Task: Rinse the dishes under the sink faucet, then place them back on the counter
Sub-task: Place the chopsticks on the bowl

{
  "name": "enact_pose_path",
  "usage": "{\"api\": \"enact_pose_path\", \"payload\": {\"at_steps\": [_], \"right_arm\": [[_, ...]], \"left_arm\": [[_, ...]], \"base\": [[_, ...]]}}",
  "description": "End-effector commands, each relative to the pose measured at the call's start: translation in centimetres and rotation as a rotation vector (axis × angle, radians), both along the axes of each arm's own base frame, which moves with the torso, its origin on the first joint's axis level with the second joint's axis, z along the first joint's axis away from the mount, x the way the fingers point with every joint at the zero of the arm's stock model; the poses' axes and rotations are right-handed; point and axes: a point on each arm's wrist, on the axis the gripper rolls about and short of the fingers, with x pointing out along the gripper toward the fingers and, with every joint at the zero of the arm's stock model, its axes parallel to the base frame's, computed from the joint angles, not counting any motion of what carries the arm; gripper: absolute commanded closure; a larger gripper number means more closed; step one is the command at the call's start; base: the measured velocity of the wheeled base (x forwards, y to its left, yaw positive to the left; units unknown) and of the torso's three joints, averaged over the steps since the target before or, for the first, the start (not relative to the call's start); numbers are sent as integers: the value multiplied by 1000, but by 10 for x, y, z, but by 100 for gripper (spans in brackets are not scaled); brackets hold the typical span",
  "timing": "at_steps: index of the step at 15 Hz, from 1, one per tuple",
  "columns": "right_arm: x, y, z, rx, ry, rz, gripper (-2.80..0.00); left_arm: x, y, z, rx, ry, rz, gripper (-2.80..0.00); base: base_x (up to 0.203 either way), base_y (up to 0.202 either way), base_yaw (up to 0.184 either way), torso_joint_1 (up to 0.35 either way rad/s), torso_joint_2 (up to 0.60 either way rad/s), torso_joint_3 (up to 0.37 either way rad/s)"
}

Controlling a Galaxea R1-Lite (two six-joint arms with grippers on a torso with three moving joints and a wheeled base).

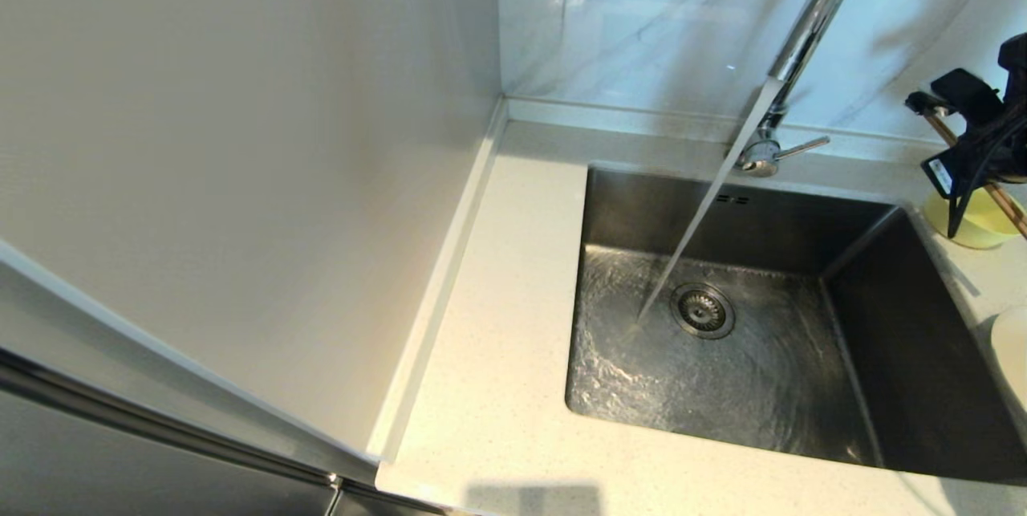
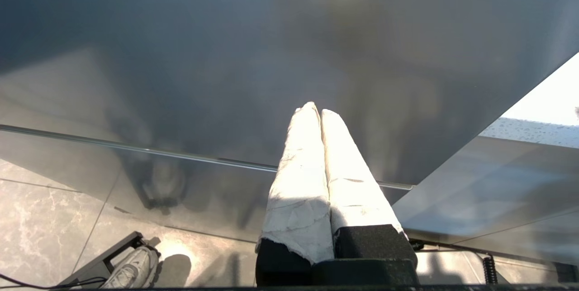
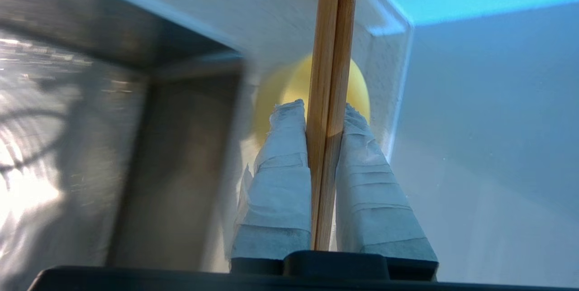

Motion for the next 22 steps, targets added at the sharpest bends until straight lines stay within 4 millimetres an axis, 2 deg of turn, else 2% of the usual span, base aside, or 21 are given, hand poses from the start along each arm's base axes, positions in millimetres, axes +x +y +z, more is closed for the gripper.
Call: {"api": "enact_pose_path", "payload": {"at_steps": [1,5,8,15,22], "right_arm": [[30,-23,-35,0,64,-59,0],[41,-60,-34,-43,12,-168,0],[40,-74,-40,-50,29,-197,0],[49,-78,-47,-59,31,-209,0],[50,-78,-49,-57,38,-209,0]], "left_arm": [[0,0,0,0,1,0,0],[0,0,0,0,0,0,0],[0,0,0,0,0,0,0],[0,0,0,0,0,0,0],[0,0,0,0,0,0,0]], "base": [[0,0,0,0,0,0],[0,0,0,0,0,0],[0,0,0,0,0,0],[0,0,0,0,0,0],[0,0,0,0,0,0]]}}
